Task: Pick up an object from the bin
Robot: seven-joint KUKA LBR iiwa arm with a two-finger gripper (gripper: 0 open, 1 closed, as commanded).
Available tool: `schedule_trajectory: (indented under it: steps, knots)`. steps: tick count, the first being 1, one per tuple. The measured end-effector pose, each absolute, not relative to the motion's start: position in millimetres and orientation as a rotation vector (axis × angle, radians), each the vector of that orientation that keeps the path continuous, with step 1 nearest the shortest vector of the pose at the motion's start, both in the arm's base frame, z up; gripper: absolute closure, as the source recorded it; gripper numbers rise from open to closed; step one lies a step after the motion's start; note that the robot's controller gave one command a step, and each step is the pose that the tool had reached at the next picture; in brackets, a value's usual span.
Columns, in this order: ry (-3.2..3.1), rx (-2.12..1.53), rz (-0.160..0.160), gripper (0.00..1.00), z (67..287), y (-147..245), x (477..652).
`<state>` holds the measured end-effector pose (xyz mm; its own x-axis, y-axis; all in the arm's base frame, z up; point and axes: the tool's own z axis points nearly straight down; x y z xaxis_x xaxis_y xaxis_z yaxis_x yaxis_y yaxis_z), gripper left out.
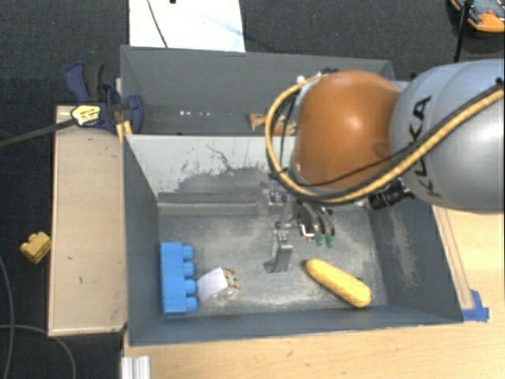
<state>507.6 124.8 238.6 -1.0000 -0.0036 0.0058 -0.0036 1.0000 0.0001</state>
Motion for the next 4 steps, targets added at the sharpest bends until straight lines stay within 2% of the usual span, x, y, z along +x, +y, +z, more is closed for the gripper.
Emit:
schedule_trajectory:
  steps: [1, 2, 3, 4]
  knots:
    - [-3.144, -0.001, -0.002, 0.0, 243.2, 124.0, 509.1]
    - [-3.145, 0.11, -0.003, 0.0, 214.2, 78.6, 516.3]
    - [-3.125, 0.33, 0.001, 0.0, 198.0, 47.0, 504.4]
    - [-3.112, 0.439, -0.002, 0.0, 212.1, -2.1, 547.2]
